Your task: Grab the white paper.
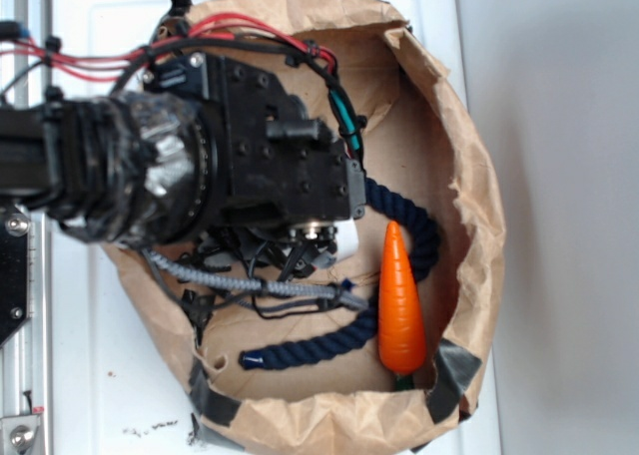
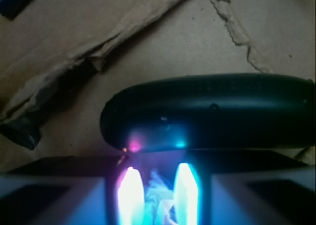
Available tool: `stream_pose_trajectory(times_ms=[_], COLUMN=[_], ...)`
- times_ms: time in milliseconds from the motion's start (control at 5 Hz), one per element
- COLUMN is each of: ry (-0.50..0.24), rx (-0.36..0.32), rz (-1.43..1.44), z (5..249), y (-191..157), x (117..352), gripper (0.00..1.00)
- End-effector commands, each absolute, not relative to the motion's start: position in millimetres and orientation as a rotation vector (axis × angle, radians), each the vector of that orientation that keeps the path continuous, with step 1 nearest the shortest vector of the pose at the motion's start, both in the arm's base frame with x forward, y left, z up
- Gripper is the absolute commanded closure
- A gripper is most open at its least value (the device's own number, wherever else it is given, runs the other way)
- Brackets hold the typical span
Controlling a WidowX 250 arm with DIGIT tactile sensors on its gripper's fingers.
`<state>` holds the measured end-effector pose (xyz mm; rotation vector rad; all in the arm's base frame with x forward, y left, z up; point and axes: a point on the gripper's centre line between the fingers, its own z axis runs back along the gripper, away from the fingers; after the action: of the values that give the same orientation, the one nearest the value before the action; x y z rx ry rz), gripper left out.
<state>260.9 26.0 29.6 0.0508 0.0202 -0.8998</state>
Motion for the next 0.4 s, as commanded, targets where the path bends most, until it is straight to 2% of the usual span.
stream_pose_trajectory(times_ms=[0,200], ry=[-0.115,-0.124], rx=[0.044,0.057], rz=[-0.791,-0.731], z=[84,98], y=[30,35], x=[274,277], gripper=[1.00,1.00])
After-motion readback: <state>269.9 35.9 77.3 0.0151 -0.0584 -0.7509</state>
